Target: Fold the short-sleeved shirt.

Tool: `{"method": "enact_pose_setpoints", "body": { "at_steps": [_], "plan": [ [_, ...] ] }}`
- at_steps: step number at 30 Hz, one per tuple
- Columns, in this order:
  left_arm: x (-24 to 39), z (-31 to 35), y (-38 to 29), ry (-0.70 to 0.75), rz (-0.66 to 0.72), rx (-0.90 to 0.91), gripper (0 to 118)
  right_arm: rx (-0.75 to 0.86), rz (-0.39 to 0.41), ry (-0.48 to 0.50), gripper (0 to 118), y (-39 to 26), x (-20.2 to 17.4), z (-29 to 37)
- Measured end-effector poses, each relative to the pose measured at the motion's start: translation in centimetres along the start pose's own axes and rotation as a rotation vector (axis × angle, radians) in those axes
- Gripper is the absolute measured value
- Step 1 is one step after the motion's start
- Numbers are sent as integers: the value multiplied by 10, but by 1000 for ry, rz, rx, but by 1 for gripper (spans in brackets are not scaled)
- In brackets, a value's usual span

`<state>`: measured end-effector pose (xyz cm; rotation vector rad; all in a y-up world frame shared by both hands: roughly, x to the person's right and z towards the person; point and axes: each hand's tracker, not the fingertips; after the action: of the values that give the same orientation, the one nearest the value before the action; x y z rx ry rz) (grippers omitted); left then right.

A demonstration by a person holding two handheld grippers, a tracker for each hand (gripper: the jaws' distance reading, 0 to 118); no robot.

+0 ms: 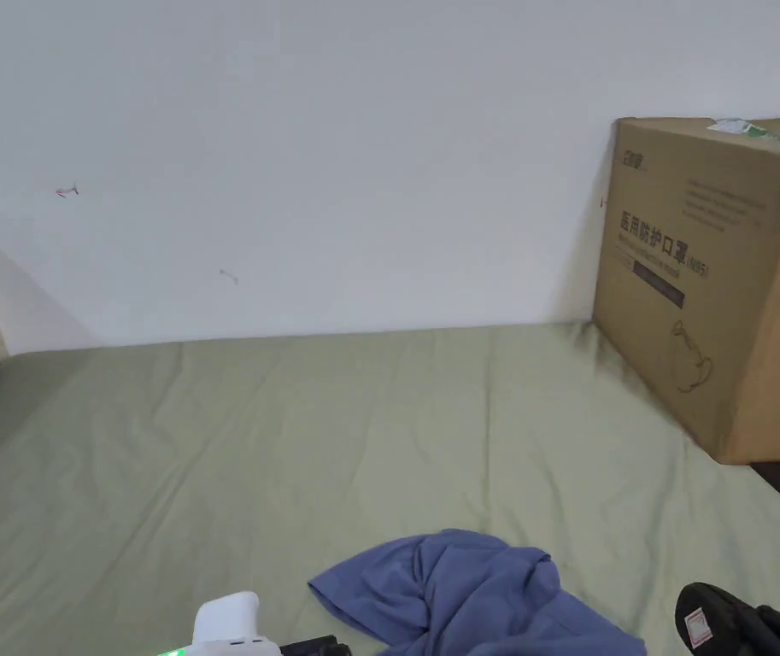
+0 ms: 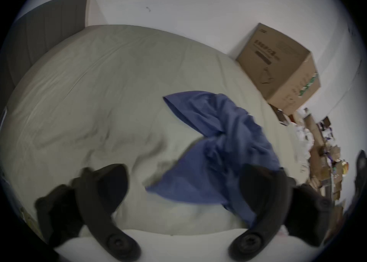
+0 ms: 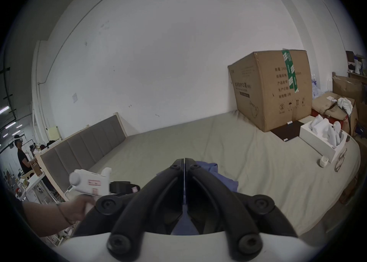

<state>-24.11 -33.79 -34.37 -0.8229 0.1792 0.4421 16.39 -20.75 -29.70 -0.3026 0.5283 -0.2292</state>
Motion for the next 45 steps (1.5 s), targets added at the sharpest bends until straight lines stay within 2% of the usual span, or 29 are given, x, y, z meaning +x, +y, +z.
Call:
{"method": "enact_pose_setpoints", "body": {
  "at_steps": [4, 5, 6, 7, 8, 10, 15, 16, 19, 20, 21, 22, 23, 24, 27, 29, 30, 31, 32, 33, 34, 35, 37, 38, 40, 41, 42, 44, 45],
  "plan": [
    [24, -46, -22, 92, -131, -148, 111, -57, -19, -27, 1, -6, 10, -11],
    [1, -89, -22, 125, -175, -218, 111, -71, -20, -29, 1, -7, 13, -14],
    [1, -102, -31, 147, -209, -273, 109, -81, -19, -32, 1, -9, 14, -16],
    [8, -100, -42, 189, -318, -200, 102, -92, -14, -38, 1, -9, 15, -20],
    [16, -92, -44, 211, -380, -95, 75, -101, -8, -43, 1, -10, 16, -23],
    [45, -45, -50, 152, -339, -64, 3, -112, 7, -39, 1, -11, 19, -33],
    [39, 15, -58, -27, -168, 90, 4, -217, 30, 13, 1, 9, 36, -104],
    [34, 29, -53, 9, -216, 190, 4, -275, 52, 27, 1, 15, 40, -129],
    [23, 56, -47, 3, -170, 262, 4, -548, 86, 35, 1, 26, 52, -217],
    [17, 60, -46, -7, -164, 240, 4, -646, 59, 59, 10, 24, 56, -246],
    [13, 62, -44, -5, -168, 248, 4, -691, 24, 45, 26, 21, 62, -267],
    [9, 66, -41, 23, -182, 270, 4, -742, -15, 30, 58, 17, 66, -290],
    [5, 68, -38, 42, -188, 271, 4, -822, -40, -11, 105, 8, 71, -313],
    [1, 68, -36, 50, -187, 267, 4, -893, -41, -59, 118, -2, 74, -331],
    [-13, 65, -36, 41, -132, 245, 4, -1005, -40, -134, 117, -35, 83, -372],
    [-21, 63, -40, 37, -88, 230, 4, -1106, 20, -193, 113, -53, 82, -390],
    [-23, 61, -41, 37, -83, 223, 4, -1133, 56, -195, 100, -67, 87, -388],
    [-25, 58, -42, 38, -82, 216, 4, -1143, 104, -182, 73, -72, 86, -388],
    [-27, 56, -43, 39, -80, 205, 4, -1127, 117, -135, 55, -73, 85, -383],
    [-29, 55, -44, 44, -79, 197, 4, -1097, 173, -139, 34, -71, 81, -379],
    [-30, 54, -44, 47, -77, 190, 4, -1057, 239, -150, 7, -61, 71, -367],
    [-31, 55, -43, 46, -74, 188, 4, -1056, 238, -98, 7, -56, 71, -361],
    [-33, 61, -39, 30, -55, 191, 4, -987, 230, -67, 7, -37, 75, -342],
    [-33, 65, -35, 31, -47, 188, 4, -939, 208, -56, 6, -19, 59, -318],
    [-35, 79, -23, 18, -30, 222, 4, -839, 67, 19, 6, 12, 60, -284],
    [-37, 89, -17, 14, -21, 253, 4, -779, 23, 38, 6, 26, 59, -267],
    [-38, 101, -8, 18, -26, 298, 4, -771, -74, 79, 6, 39, 97, -276],
    [-38, 125, 11, 53, -67, 371, 4, -698, -73, 89, 6, 75, 110, -254],
    [-36, 142, 24, 74, -97, 407, 4, -633, -10, 89, 6, 89, 99, -231]
  ]
}}
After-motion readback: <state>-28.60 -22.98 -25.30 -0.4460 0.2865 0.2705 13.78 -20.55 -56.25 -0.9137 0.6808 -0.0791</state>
